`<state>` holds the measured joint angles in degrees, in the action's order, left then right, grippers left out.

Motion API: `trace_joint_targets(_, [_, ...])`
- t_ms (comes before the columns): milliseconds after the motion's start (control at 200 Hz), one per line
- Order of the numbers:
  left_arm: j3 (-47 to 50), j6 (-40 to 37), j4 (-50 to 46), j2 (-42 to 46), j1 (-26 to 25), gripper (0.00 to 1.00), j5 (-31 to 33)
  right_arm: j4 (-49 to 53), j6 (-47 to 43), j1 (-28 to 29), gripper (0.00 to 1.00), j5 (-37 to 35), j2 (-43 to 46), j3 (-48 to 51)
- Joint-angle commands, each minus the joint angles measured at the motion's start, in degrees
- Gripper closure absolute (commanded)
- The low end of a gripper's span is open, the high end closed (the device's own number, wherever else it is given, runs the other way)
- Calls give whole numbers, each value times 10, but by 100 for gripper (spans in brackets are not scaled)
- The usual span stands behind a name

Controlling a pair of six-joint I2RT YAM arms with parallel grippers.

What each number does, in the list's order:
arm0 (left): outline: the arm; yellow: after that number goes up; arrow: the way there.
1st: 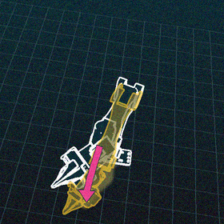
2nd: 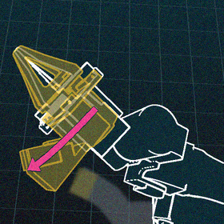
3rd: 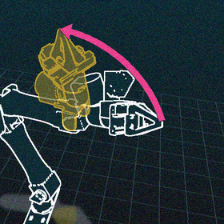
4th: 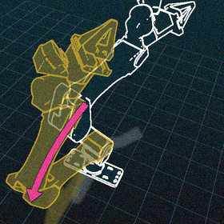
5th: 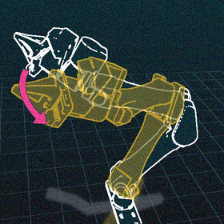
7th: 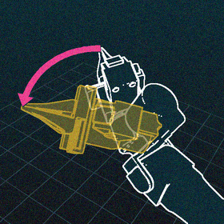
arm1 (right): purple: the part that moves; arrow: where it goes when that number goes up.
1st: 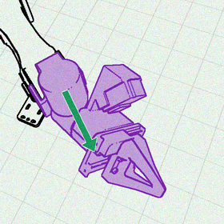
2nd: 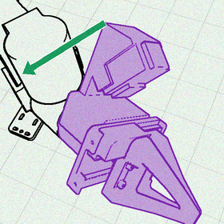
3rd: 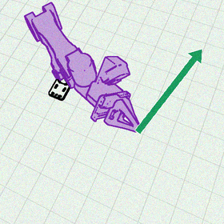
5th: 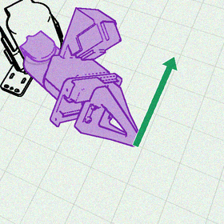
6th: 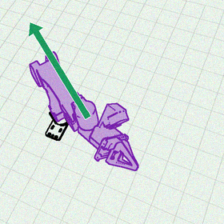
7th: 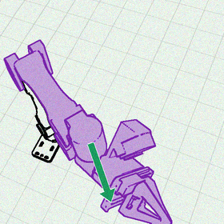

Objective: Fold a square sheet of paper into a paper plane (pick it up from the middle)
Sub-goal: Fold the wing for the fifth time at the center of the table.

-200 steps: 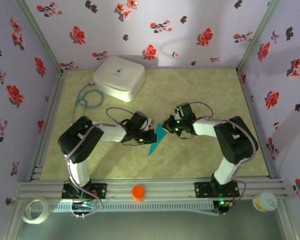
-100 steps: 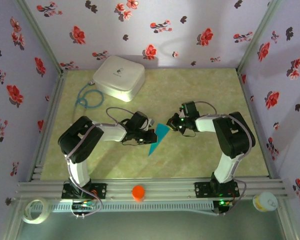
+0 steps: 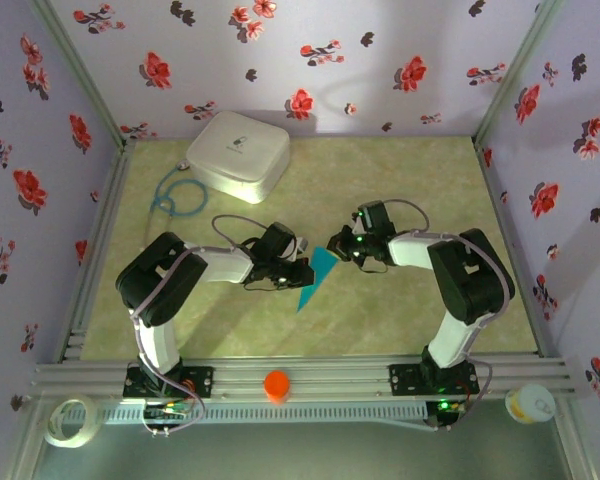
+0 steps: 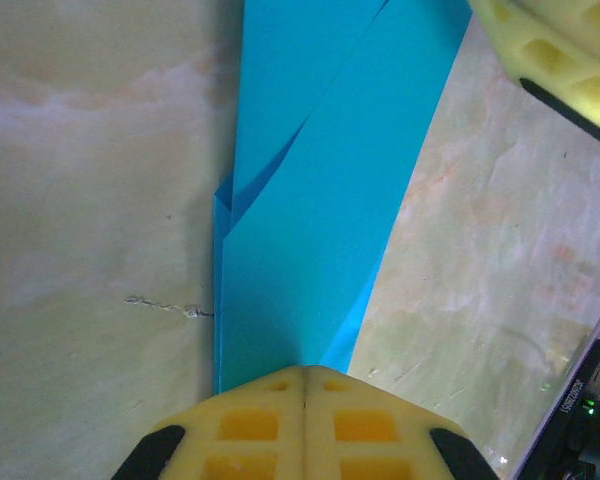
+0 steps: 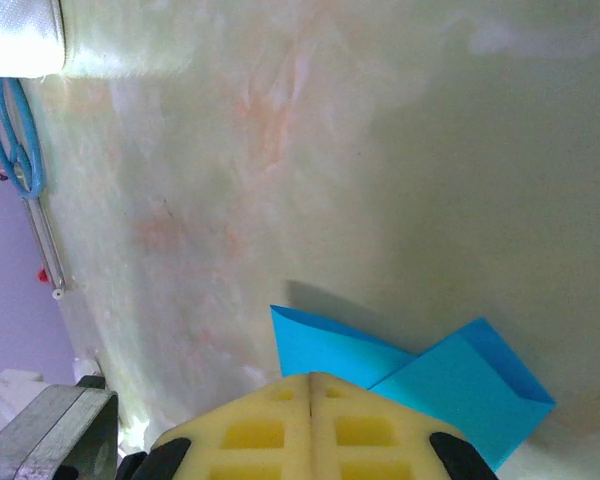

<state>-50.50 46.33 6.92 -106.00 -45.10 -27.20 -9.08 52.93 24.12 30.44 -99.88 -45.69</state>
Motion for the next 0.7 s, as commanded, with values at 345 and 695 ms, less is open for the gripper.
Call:
trace_joint_targets(345, [20,8,-64,-16,4,100,29,-12,-9,22,98,4,-5,27])
trace_joint_targets(695, [26,12,-54,-18,3,100,28,11,-59,-51,97,17,-32,23])
